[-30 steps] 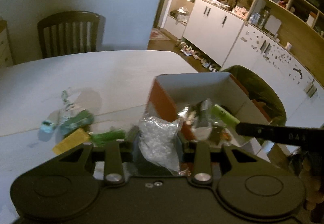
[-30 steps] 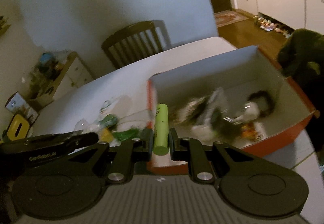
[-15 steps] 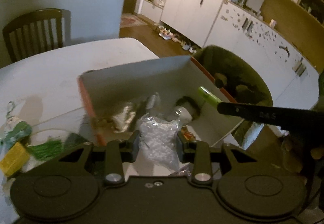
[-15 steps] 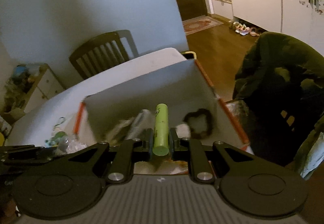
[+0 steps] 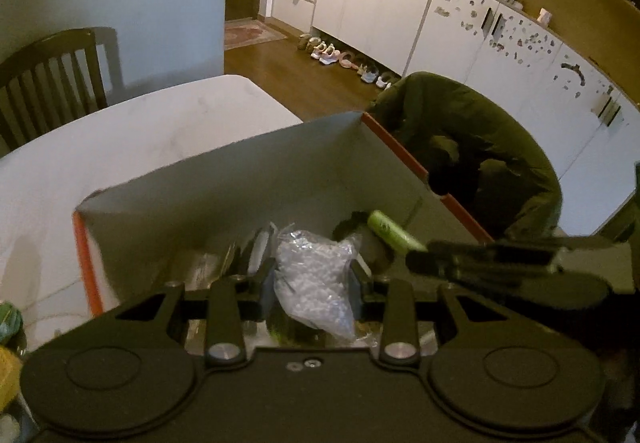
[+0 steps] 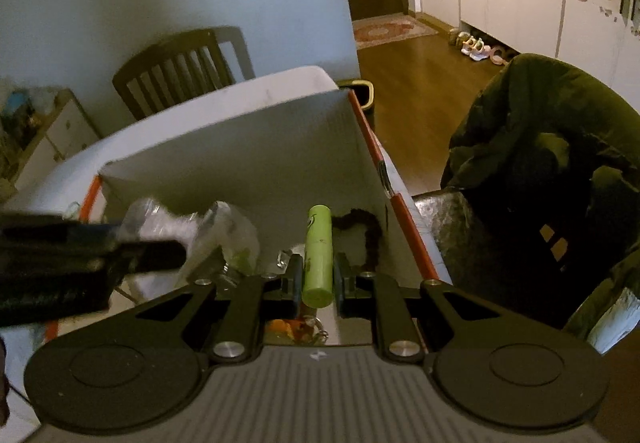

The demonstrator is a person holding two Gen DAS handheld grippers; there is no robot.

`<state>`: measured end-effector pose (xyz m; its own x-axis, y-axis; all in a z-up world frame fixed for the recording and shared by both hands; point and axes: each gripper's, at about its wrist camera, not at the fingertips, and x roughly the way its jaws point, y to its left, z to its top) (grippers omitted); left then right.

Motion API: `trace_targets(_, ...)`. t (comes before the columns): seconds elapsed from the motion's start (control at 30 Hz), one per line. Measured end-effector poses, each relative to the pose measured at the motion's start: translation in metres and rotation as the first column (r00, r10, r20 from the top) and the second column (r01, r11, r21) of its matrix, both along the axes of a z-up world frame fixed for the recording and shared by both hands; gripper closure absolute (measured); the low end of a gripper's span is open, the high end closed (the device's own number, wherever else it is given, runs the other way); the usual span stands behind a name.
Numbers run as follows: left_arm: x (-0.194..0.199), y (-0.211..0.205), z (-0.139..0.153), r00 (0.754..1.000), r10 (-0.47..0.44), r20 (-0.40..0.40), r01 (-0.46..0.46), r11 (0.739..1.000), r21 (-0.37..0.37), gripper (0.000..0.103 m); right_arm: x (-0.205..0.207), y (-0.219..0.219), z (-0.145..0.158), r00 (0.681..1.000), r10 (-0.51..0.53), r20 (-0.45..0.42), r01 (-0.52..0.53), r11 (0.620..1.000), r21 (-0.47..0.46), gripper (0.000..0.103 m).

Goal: Organize objects
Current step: 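Carry the bubble-wrap bag and green highlighter with both grippers into the box, then open both grippers inside the box to drop the bag and highlighter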

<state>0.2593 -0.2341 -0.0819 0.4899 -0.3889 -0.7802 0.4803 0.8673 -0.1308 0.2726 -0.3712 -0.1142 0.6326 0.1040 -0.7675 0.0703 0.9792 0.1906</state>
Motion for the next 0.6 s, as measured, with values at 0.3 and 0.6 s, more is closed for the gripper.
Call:
trace_targets(0.3, 0.038, -0.032, -0.023, 1.0, -0.017, -0.022, 0.018, 0.999, 0.05, 0.069, 0.014, 0.011, -0.016, 0.997, 0.035, -0.062, -0.04, 0.996, -0.075, 0.088)
trace_targets(0.6, 0.06, -0.048, -0.051, 0.995, -0.011, -0.094, 0.02, 0.995, 0.095, 0.069, 0.019, 0.011, -0.025, 0.993, 0.071, -0.096, -0.08, 0.992, -0.097, 0.088)
